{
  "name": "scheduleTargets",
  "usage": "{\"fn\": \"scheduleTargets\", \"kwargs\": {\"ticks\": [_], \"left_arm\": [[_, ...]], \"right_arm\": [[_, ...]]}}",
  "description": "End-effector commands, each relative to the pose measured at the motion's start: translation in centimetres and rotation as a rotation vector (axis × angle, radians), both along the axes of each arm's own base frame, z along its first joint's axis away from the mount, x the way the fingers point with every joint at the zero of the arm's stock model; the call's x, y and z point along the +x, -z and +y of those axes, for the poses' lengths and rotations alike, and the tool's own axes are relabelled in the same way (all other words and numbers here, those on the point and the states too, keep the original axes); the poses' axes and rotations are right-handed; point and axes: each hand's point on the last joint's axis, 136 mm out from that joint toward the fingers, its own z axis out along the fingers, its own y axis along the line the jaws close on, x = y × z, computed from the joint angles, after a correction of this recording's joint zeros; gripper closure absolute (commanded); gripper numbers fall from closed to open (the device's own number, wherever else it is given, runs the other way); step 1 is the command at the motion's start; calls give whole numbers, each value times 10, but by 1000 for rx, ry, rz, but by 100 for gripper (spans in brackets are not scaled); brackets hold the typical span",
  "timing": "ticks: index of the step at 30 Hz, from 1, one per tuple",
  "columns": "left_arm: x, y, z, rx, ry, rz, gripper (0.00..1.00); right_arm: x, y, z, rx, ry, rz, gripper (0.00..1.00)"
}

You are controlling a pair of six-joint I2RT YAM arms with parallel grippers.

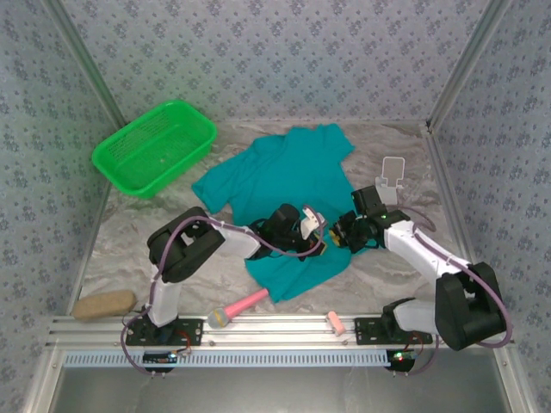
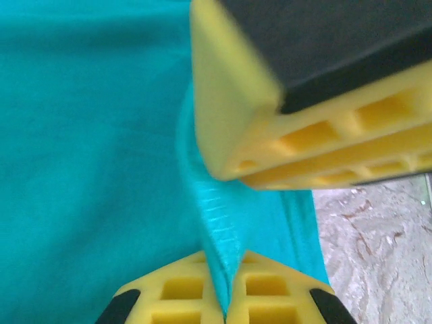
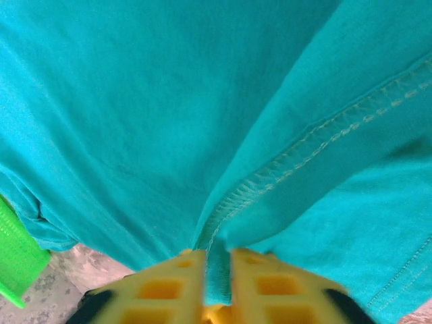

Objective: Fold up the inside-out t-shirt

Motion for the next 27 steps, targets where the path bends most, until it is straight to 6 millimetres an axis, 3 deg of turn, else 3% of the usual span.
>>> {"fn": "scheduleTargets", "kwargs": {"ticks": [1,4,8,12,15,19,21,25,27], "left_arm": [[28,-52,10,-82,-93,-40,100],[40,-74,16,-88,-132,-33,100],[55,-81,16,-104,-149,-21,100],[75,-97,20,-154,-188,13,100],[78,-121,19,-189,-183,-1,100],[71,-150,17,-218,-145,-5,100],[68,-159,18,-222,-133,-16,100],[68,-167,25,-195,-138,-40,100],[72,-172,29,-189,-152,-53,100]], "right_arm": [[-8,-5,-10,-135,-191,-123,57],[-15,-13,2,-203,-439,-334,50],[-22,-18,13,-318,-639,-519,47],[-16,-7,39,-399,-887,-686,42],[4,-2,55,-560,-1033,-806,36],[41,5,67,-655,-1056,-901,28],[59,13,68,-722,-1050,-904,19],[83,39,72,-766,-1062,-862,19],[81,53,80,-710,-1094,-847,25]]}}
